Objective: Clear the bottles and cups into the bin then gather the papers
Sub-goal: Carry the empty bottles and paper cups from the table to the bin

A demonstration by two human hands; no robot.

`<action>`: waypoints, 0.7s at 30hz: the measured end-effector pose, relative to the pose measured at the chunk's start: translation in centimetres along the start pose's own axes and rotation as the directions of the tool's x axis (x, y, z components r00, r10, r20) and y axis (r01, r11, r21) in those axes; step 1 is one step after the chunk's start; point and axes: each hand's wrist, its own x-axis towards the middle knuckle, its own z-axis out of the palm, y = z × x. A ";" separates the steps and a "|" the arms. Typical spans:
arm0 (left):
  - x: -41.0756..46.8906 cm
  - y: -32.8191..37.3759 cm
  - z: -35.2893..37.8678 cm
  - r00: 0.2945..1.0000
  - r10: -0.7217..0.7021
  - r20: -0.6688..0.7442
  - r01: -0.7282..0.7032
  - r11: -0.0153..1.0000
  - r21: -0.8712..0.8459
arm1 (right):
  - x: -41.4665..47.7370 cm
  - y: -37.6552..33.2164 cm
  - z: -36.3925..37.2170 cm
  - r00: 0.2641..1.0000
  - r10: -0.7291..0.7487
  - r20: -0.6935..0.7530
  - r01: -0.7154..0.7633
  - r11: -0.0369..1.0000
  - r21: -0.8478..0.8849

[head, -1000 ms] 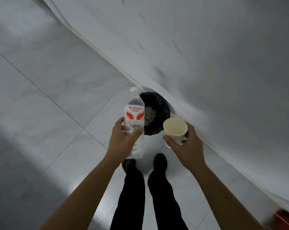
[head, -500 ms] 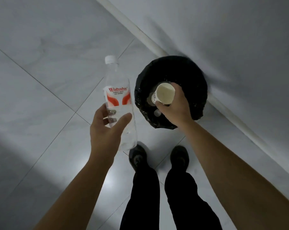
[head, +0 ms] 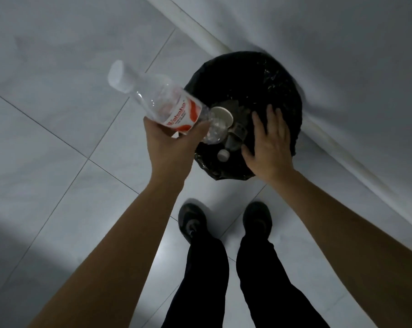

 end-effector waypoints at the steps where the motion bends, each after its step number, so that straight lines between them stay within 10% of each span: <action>1: 0.1 0.0 1.3 1.000 -0.007 0.004 0.007 1.000 -0.024 | -1.0 0.9 -0.6 0.999 0.037 -0.006 -0.038 0.999 -0.015; 11: 4.2 -4.1 10.2 0.965 -0.222 0.136 0.219 0.975 0.036 | -4.0 4.9 -1.0 0.987 0.089 0.131 -0.105 0.988 0.116; 21: -8.3 1.3 -3.5 0.969 0.069 0.235 -0.185 0.837 0.514 | -9.5 -0.7 -11.0 0.960 0.184 0.213 -0.242 0.927 0.288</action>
